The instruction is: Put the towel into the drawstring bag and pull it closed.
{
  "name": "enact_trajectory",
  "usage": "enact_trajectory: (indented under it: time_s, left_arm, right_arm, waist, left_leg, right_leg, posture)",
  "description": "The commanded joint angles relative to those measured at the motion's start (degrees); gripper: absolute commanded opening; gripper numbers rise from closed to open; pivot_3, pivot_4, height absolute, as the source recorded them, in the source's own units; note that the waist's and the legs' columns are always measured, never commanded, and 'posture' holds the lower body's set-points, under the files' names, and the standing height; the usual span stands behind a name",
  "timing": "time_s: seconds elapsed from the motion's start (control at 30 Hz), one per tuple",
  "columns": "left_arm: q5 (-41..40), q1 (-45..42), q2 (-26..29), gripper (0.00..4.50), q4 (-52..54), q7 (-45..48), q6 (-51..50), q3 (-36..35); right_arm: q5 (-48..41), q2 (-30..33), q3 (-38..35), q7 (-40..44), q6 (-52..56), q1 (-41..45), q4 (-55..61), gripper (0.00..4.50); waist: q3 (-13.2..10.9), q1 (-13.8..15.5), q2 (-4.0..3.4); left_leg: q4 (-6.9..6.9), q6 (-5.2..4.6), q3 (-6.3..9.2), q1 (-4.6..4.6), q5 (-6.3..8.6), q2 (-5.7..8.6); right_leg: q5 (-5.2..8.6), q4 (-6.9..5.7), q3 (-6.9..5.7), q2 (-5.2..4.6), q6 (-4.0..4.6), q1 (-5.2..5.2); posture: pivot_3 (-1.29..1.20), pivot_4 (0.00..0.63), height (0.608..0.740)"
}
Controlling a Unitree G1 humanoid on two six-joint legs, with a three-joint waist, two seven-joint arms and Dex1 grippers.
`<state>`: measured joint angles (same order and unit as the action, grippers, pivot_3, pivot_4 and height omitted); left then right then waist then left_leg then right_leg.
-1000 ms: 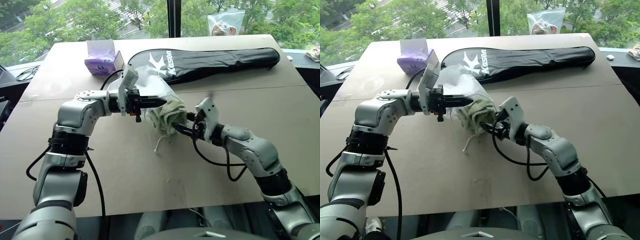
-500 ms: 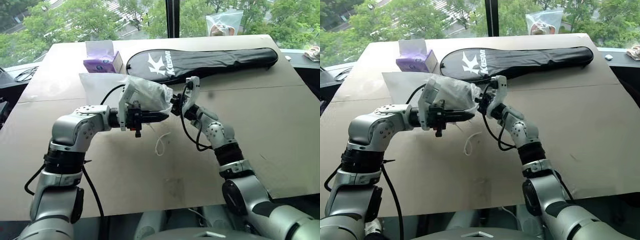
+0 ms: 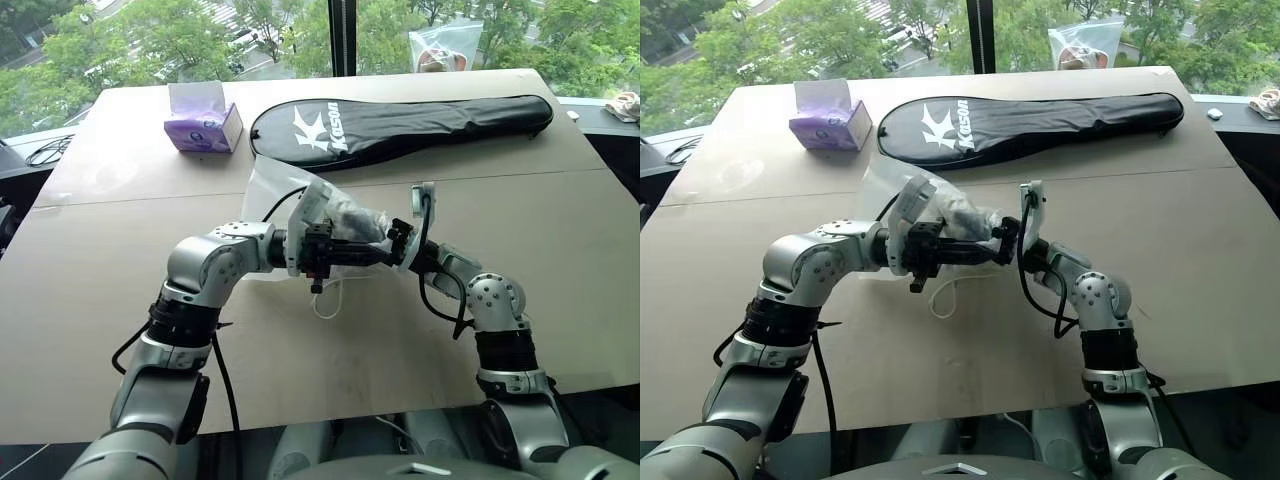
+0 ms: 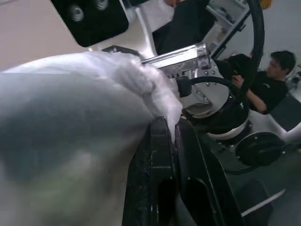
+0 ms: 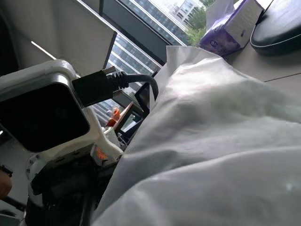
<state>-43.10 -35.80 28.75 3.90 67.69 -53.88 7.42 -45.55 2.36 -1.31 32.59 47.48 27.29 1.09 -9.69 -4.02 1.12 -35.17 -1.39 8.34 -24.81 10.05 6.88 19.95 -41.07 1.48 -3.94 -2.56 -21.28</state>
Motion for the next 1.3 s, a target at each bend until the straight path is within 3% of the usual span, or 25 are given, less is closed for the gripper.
enact_trajectory:
  time_s: [0.03,0.1,0.2,0.37,0.57,0.8,0.97,1.03,1.1,1.2,1.3]
  left_arm:
    - [-1.76,-0.40,-0.62,0.00,2.08,2.19,-0.50,1.33]
    - [0.17,-1.63,-0.43,0.00,-1.25,2.47,1.61,0.73]
    - [3.44,-3.94,0.56,0.00,-6.65,3.10,5.96,-0.41]
    - [9.57,-9.47,2.80,0.00,-18.13,7.29,14.96,-0.05]
    - [15.24,-14.79,3.28,0.00,-27.69,13.38,24.24,1.02]
    - [21.24,-18.66,3.20,0.00,-35.46,16.11,33.06,1.10]
    - [22.59,-18.19,2.74,0.00,-35.50,16.30,34.93,0.71]
    - [22.93,-17.65,2.67,0.00,-34.88,16.03,35.24,0.59]
    - [23.17,-17.60,2.98,0.00,-34.59,15.77,35.18,0.19]
    - [23.49,-17.74,3.16,0.00,-34.97,14.90,35.48,-0.58]
    - [23.36,-17.21,2.84,0.00,-34.03,13.97,35.08,-1.13]
  right_arm:
    - [2.97,-0.14,2.08,-0.31,-3.06,-0.65,2.15,0.07]
    - [5.95,1.40,3.04,-0.17,-5.60,-1.42,3.12,0.07]
    - [6.52,5.14,2.95,1.25,-6.09,-5.50,7.99,0.87]
    - [10.13,14.52,4.01,-1.07,-4.58,-13.32,21.60,3.19]
    - [14.63,23.44,5.58,-3.06,-3.45,-16.93,30.48,3.19]
    - [24.73,22.96,8.28,-8.26,-7.12,-12.26,23.20,3.19]
    - [24.70,18.56,6.59,-9.05,-7.86,-8.76,15.86,3.19]
    - [19.74,17.05,4.24,-6.17,-5.97,-8.37,16.02,3.19]
    - [16.83,18.40,2.70,-3.56,-3.91,-8.60,18.41,3.19]
    - [21.10,25.22,4.99,-0.70,-5.72,-10.20,19.99,3.19]
    - [18.61,26.50,4.14,0.97,-6.22,-11.38,23.30,3.19]
  waist:
    - [0.00,-0.03,0.00]
    - [0.00,-0.03,0.00]
    - [0.00,0.32,0.00]
    - [0.02,1.50,0.04]
    - [0.02,1.44,0.05]
    - [0.03,1.49,0.08]
    - [0.03,1.41,0.10]
    - [0.03,1.39,0.09]
    - [0.03,1.43,0.09]
    - [0.03,1.50,0.09]
    - [0.04,1.44,0.11]
  left_leg:
    - [0.00,0.00,0.00,0.01,0.00,0.00]
    - [0.00,0.00,0.00,0.02,0.00,0.00]
    - [-0.02,0.01,0.02,0.04,0.00,-0.01]
    - [-0.08,0.00,0.01,-0.02,0.00,0.05]
    - [-0.04,0.00,0.06,-0.02,0.00,0.05]
    - [-0.06,0.00,0.04,-0.03,0.00,0.05]
    - [-0.08,0.00,0.05,-0.05,-0.01,0.05]
    - [-0.07,0.00,0.04,-0.05,-0.01,0.05]
    - [-0.09,0.00,0.04,-0.07,-0.01,0.05]
    - [-0.14,0.00,0.05,-0.09,-0.01,0.06]
    - [-0.17,-0.01,0.08,-0.08,0.00,0.06]
  right_leg:
    - [0.00,-0.01,0.00,0.01,0.00,0.00]
    - [0.00,-0.12,0.00,0.03,0.00,-0.01]
    - [0.00,-0.16,-0.06,0.02,0.00,-0.02]
    - [0.00,-0.08,-0.07,-0.04,-0.01,0.00]
    - [0.00,-0.04,-0.10,-0.04,-0.01,0.00]
    - [0.00,-0.06,-0.11,-0.05,-0.01,0.01]
    - [0.00,-0.04,-0.12,-0.04,-0.01,0.01]
    - [0.00,-0.06,-0.09,-0.04,-0.01,0.01]
    - [0.00,-0.08,-0.10,-0.04,-0.01,0.01]
    - [0.00,-0.07,-0.12,-0.05,-0.01,0.01]
    - [0.01,-0.03,-0.18,-0.04,-0.01,0.03]
  posture:
    - [0.00,0.150,0.740]
    - [0.00,0.150,0.740]
    - [0.00,0.150,0.740]
    - [0.00,0.150,0.740]
    - [0.00,0.150,0.740]
    - [0.00,0.150,0.740]
    - [0.00,0.150,0.740]
    - [0.00,0.150,0.740]
    - [0.00,0.150,0.740]
    - [0.00,0.150,0.740]
    - [0.00,0.150,0.740]
